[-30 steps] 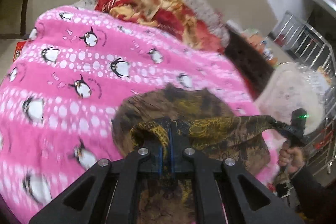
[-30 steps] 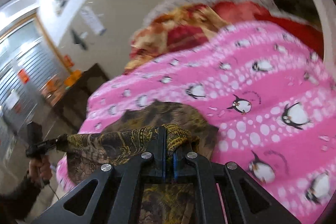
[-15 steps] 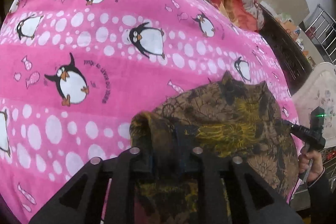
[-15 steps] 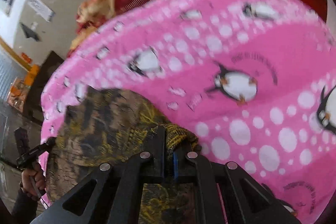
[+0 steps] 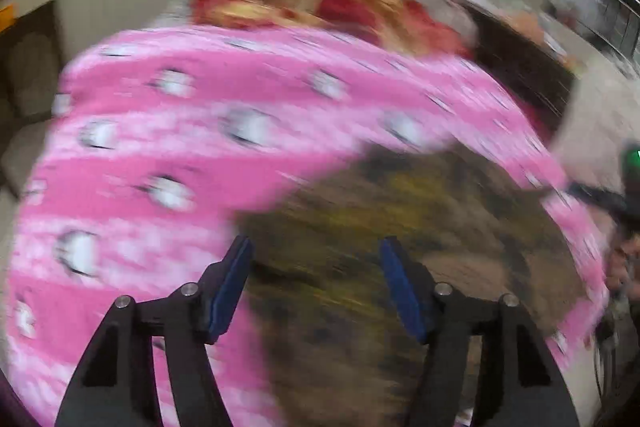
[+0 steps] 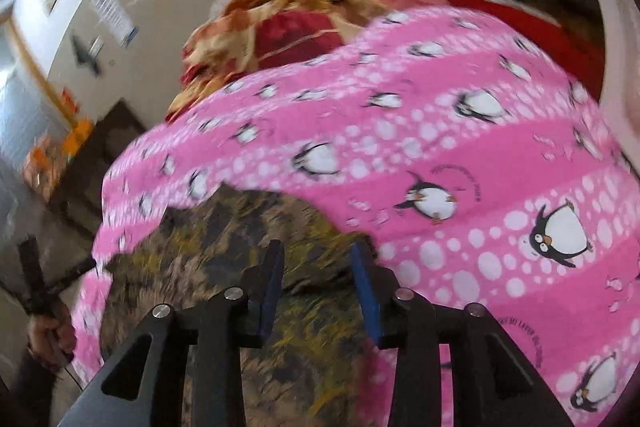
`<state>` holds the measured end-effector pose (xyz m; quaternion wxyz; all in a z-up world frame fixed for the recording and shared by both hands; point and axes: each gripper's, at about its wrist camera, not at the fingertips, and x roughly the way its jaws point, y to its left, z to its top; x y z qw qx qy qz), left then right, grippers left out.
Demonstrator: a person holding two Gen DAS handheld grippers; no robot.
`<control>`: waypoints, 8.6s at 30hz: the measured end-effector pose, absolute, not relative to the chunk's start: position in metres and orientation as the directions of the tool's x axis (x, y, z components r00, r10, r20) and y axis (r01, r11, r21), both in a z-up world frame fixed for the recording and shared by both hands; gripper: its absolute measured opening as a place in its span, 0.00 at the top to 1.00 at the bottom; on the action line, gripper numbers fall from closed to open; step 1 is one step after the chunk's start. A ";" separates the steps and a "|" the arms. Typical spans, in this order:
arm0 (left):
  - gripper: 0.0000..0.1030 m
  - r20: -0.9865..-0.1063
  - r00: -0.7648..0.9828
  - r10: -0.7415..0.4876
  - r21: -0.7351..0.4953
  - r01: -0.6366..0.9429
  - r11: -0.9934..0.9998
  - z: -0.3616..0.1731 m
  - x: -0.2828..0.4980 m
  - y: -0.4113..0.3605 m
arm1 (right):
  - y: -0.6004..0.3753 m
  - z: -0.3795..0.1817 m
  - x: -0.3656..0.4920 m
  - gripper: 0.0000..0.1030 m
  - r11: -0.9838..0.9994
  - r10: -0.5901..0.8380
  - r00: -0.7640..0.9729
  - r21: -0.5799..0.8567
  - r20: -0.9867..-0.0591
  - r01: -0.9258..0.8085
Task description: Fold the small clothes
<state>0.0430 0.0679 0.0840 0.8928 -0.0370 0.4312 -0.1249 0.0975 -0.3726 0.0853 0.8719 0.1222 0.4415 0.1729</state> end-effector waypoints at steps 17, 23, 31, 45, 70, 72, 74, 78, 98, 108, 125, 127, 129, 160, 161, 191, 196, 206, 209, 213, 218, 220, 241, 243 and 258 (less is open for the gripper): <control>0.33 -0.794 0.605 0.055 -0.063 -0.173 0.983 0.071 0.160 0.064 | -0.290 0.068 0.207 0.38 0.982 0.150 0.550 0.058 -0.821 -0.181; 0.32 -0.745 0.667 0.001 -0.086 -0.098 0.991 0.064 0.128 0.029 | -0.284 0.067 0.168 0.36 0.989 0.125 0.596 0.053 -0.793 -0.137; 0.32 -0.742 0.668 0.055 -0.073 -0.162 0.984 0.023 0.116 0.045 | -0.313 0.014 0.197 0.24 0.988 0.151 0.563 0.117 -0.813 -0.096; 0.09 -0.811 0.584 0.025 -0.085 -0.159 0.984 0.009 0.135 0.049 | -0.280 0.061 0.162 0.18 0.981 0.135 0.602 0.022 -0.787 -0.192; 0.04 -0.804 0.594 0.027 -0.096 -0.174 0.980 0.007 0.137 0.049 | -0.240 0.004 0.089 0.03 0.958 0.096 0.605 -0.092 -0.790 -0.273; 0.04 -0.804 0.594 0.027 -0.096 -0.175 0.980 0.007 0.138 0.049 | -0.240 0.005 0.088 0.03 0.958 0.094 0.608 -0.095 -0.789 -0.272; 0.03 -0.805 0.593 0.026 -0.097 -0.175 0.980 0.007 0.138 0.049 | -0.240 0.006 0.086 0.03 0.958 0.094 0.610 -0.096 -0.787 -0.272; 0.02 -0.805 0.593 0.025 -0.097 -0.172 0.980 0.007 0.140 0.049 | -0.241 0.006 0.087 0.03 0.957 0.094 0.611 -0.097 -0.786 -0.272; 0.02 -0.804 0.594 0.030 -0.092 -0.175 0.980 0.007 0.140 0.048 | -0.243 0.006 0.086 0.03 0.959 0.109 0.617 -0.082 -0.780 -0.273; 0.02 -0.832 0.554 0.042 -0.061 -0.165 0.984 0.019 0.142 0.048 | -0.243 0.005 0.088 0.03 0.959 0.114 0.617 -0.075 -0.779 -0.273; 0.02 -0.729 0.566 -0.385 -0.530 -0.111 0.841 0.044 -0.086 0.087 | -0.246 0.006 0.086 0.02 0.960 0.156 0.619 -0.030 -0.770 -0.279; 0.02 -0.714 0.556 -0.425 -0.588 -0.148 0.795 0.027 -0.100 0.078 | -0.246 0.006 0.086 0.02 0.960 0.155 0.619 -0.031 -0.770 -0.279; 0.02 -0.682 0.578 -0.448 -0.634 -0.160 0.757 0.015 -0.106 0.073 | -0.246 0.006 0.086 0.02 0.959 0.156 0.620 -0.032 -0.769 -0.280; 0.79 -0.613 0.730 -0.303 -0.713 -0.346 0.610 -0.006 -0.084 0.113 | -0.173 0.111 0.122 0.03 0.882 0.341 0.506 0.084 -0.792 -0.463; 0.79 -0.626 0.728 -0.280 -0.689 -0.347 0.637 -0.005 -0.084 0.111 | -0.158 0.114 0.130 0.02 0.852 0.396 0.446 0.141 -0.802 -0.504; 0.89 -0.490 0.844 -0.220 -0.318 0.062 0.946 0.085 -0.069 0.010 | 0.052 0.048 0.212 0.72 0.728 0.222 0.010 0.159 -0.975 -0.667; 0.91 -0.483 0.840 -0.247 -0.323 0.091 0.942 0.088 -0.070 0.001 | 0.034 0.059 0.212 0.93 0.730 0.233 0.035 0.151 -0.972 -0.666; 0.92 -0.478 0.855 -0.201 -0.233 0.097 0.967 0.088 -0.067 -0.020 | -0.050 0.085 0.223 0.95 0.788 0.301 0.086 0.196 -0.950 -0.584; 0.87 -0.479 0.860 -0.176 -0.196 0.090 0.976 0.088 -0.071 -0.026 | -0.060 0.088 0.224 0.95 0.792 0.329 0.088 0.224 -0.940 -0.568; 0.87 -0.474 0.864 -0.173 -0.186 0.094 0.978 0.088 -0.074 -0.025 | -0.063 0.093 0.222 0.95 0.784 0.352 0.094 0.238 -0.931 -0.573; 0.94 -0.491 0.850 -0.192 -0.199 0.106 0.974 0.087 -0.075 -0.030 | -0.079 0.102 0.217 0.95 0.777 0.382 0.103 0.259 -0.918 -0.574; 0.94 -0.492 0.847 -0.204 -0.195 0.121 0.973 0.090 -0.076 -0.037 | -0.091 0.105 0.218 0.95 0.780 0.391 0.108 0.267 -0.914 -0.565; 0.95 -0.541 0.689 -0.483 -0.212 0.444 0.871 0.099 -0.060 -0.218 | -0.311 0.078 0.221 0.95 0.855 0.359 0.124 0.272 -0.925 -0.442; 0.95 -0.553 0.675 -0.489 -0.209 0.455 0.866 0.093 -0.060 -0.235 | -0.326 0.074 0.221 0.95 0.857 0.357 0.125 0.272 -0.926 -0.438; 0.89 -0.658 0.572 -0.490 -0.214 0.482 0.850 0.049 -0.056 -0.272 | -0.373 0.019 0.226 0.74 0.892 0.361 0.149 0.294 -0.921 -0.345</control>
